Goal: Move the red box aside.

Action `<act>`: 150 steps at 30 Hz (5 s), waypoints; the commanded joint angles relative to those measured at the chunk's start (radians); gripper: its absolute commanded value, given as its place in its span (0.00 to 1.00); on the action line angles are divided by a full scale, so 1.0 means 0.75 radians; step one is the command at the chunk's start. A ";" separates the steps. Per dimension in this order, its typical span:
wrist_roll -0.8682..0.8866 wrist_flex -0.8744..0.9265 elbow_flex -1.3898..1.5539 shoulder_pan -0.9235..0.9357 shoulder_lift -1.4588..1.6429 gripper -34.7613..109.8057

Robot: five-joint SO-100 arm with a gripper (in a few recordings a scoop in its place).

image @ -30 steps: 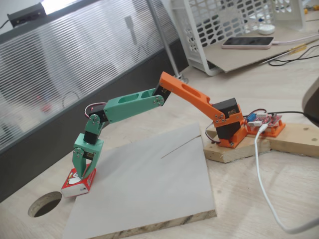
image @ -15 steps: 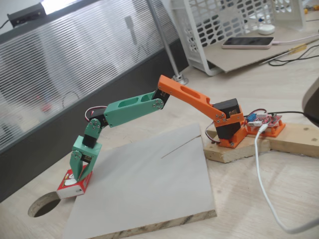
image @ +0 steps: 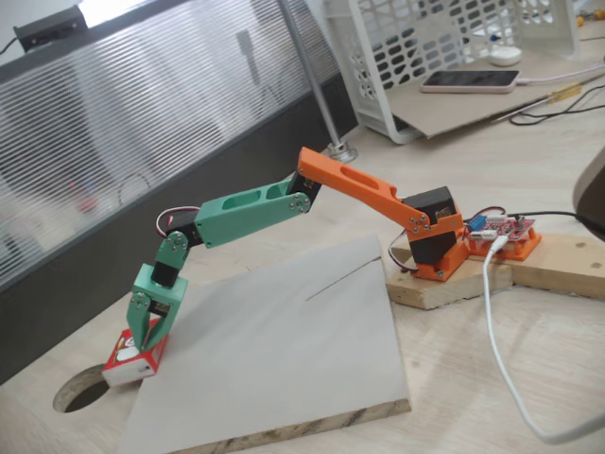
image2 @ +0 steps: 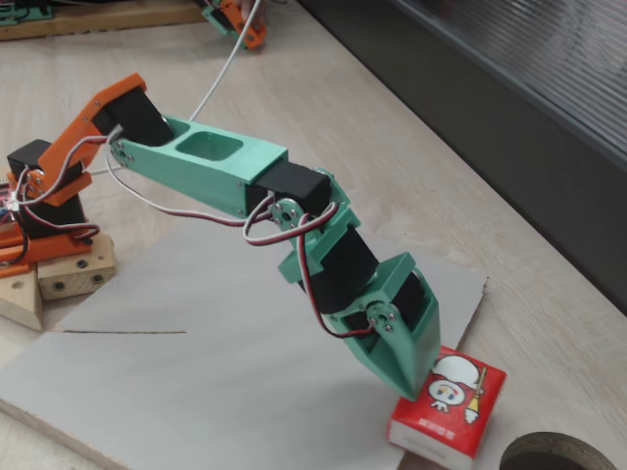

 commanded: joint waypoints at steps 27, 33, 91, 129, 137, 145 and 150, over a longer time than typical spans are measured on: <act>0.025 0.027 -0.031 0.082 0.035 0.26; 0.014 0.043 -0.016 0.063 0.237 0.26; 0.078 -0.814 -0.014 0.084 0.020 0.26; 0.074 1.597 0.920 0.061 1.739 0.27; 0.074 1.334 1.667 0.074 2.217 0.27; 0.076 0.812 2.246 0.074 2.266 0.27; 0.076 0.718 2.362 0.063 2.268 0.27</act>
